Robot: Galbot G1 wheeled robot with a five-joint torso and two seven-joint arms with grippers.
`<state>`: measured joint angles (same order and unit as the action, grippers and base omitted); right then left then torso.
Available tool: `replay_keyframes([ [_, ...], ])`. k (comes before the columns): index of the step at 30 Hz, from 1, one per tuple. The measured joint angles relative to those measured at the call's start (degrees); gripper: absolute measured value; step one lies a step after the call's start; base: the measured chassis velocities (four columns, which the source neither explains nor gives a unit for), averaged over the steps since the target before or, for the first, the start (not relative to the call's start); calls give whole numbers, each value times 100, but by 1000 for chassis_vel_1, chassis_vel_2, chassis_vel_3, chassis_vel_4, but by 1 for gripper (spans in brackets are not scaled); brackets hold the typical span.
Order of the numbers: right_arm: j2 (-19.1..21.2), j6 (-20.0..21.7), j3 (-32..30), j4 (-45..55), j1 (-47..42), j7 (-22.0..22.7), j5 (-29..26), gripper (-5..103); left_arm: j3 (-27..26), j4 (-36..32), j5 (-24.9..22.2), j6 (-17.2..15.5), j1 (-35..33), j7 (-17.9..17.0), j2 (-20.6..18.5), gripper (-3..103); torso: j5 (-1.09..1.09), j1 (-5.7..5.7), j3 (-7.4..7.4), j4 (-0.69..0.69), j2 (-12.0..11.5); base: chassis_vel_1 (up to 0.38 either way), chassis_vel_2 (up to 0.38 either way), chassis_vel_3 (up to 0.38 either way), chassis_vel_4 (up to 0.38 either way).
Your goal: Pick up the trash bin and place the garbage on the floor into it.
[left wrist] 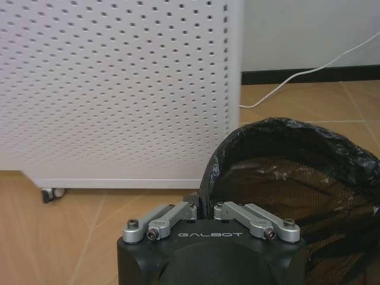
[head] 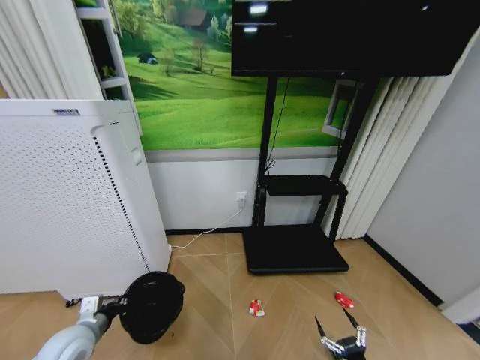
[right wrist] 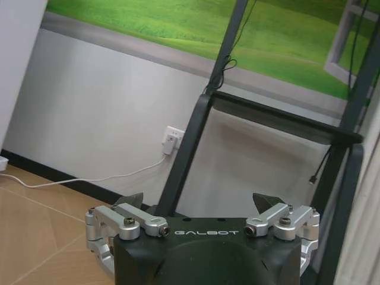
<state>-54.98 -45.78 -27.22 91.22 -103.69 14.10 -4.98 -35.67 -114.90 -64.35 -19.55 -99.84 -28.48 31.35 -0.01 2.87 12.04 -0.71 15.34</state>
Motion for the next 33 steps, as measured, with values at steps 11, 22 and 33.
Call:
replay_keyframes([
  [11,321,118,1533,-740,1488,95,-204,100,-1915,-653,548,206,-2310,116,745,7,0,0,0,2,0,0,0,0,0],
  [22,367,351,2836,-1512,2550,68,-629,100,-2426,-1041,890,213,-2968,184,1588,7,2,0,0,-1,-1,0,0,0,0],
  [33,359,301,4458,-2874,4313,-568,-1927,100,-2529,-1265,1488,341,-3366,456,2632,7,1,1,1,2,-2,0,0,0,0],
])
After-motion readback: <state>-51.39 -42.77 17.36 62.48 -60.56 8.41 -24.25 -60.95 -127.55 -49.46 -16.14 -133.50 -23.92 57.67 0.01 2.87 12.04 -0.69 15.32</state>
